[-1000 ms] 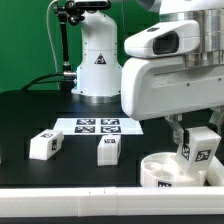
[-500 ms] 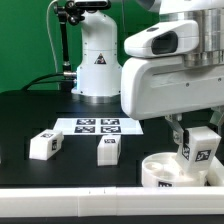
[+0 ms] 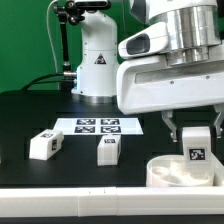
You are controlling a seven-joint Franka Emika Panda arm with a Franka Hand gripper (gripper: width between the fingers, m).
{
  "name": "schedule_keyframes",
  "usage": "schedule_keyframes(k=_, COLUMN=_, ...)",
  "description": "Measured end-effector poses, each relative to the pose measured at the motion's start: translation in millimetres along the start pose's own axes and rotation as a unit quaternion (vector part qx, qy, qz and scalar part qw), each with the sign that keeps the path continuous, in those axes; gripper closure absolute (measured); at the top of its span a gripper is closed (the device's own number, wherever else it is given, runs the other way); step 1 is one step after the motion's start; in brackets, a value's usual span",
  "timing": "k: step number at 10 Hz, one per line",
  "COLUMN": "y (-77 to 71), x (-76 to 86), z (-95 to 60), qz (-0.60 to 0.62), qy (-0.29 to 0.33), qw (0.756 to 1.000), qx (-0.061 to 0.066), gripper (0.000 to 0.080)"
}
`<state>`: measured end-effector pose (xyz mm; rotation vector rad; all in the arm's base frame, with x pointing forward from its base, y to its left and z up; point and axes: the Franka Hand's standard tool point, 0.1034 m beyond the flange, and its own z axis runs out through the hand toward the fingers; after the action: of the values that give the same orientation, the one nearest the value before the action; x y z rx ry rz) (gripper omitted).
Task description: Assemble stool
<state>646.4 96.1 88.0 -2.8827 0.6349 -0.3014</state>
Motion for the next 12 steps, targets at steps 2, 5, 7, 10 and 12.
schedule_keyframes(k=2, y=1.9, x=-0.3, z=-0.2, qz=0.058, qy=0.011, qw=0.998, qx=-0.002, gripper=0.0459)
schedule_keyframes(k=5, y=5.4, x=-0.8, z=-0.6, qz=0.171, qy=0.011, qw=0.985, qx=-0.004, gripper=0.0459)
schedule_keyframes(k=7, y=7.4, x=-1.4, z=-1.0, qz=0.245, qy=0.008, qw=0.970, qx=-0.002, gripper=0.0459)
schedule_keyframes(k=10, y=6.3, x=-4.2, z=-0.8, qz=0.355, qy=0.007, qw=0.935, qx=-0.007, gripper=0.0458)
schedule_keyframes(k=12, y=0.8, x=-8.0, z=-0.8, qz=0.420, qy=0.011, qw=0.907, qx=-0.012, gripper=0.0456)
